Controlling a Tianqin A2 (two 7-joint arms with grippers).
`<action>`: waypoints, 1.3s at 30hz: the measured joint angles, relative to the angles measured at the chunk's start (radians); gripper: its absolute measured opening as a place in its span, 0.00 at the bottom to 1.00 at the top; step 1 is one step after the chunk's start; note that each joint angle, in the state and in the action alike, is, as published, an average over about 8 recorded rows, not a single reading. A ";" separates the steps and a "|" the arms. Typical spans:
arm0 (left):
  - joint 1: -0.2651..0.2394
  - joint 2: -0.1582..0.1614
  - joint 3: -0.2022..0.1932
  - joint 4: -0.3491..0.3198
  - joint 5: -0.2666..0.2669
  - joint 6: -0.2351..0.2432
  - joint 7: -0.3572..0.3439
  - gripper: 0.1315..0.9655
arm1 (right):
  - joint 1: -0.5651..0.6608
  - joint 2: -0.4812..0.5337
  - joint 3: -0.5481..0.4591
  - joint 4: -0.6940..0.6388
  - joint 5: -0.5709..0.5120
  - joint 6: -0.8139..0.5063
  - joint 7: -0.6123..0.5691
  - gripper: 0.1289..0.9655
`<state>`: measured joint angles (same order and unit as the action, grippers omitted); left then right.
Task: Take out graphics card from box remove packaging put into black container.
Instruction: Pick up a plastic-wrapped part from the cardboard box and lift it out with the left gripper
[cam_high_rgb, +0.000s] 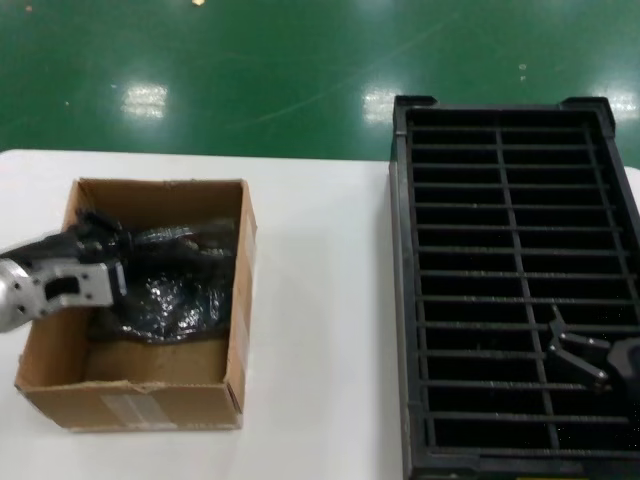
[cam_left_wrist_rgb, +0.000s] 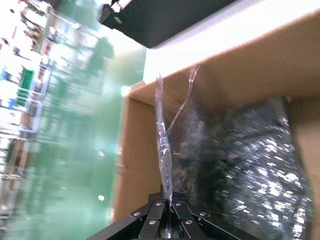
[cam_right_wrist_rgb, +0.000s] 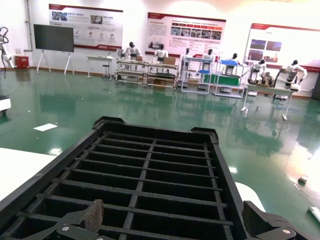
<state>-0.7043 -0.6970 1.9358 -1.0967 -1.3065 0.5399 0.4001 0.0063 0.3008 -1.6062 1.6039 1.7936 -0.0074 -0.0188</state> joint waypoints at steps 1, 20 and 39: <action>0.017 -0.014 -0.010 -0.041 0.011 -0.003 -0.019 0.01 | 0.000 0.000 0.000 0.000 0.000 0.000 0.000 1.00; 0.460 -0.215 -0.320 -0.704 0.059 -0.073 -0.254 0.01 | 0.000 0.000 0.000 0.000 0.000 0.000 0.000 1.00; 0.667 -0.210 -0.299 -0.873 -0.124 -0.097 -0.126 0.01 | 0.000 0.000 0.000 0.000 0.000 0.000 0.000 1.00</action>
<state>-0.0373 -0.9072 1.6365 -1.9694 -1.4301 0.4433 0.2742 0.0063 0.3009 -1.6062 1.6039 1.7934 -0.0074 -0.0185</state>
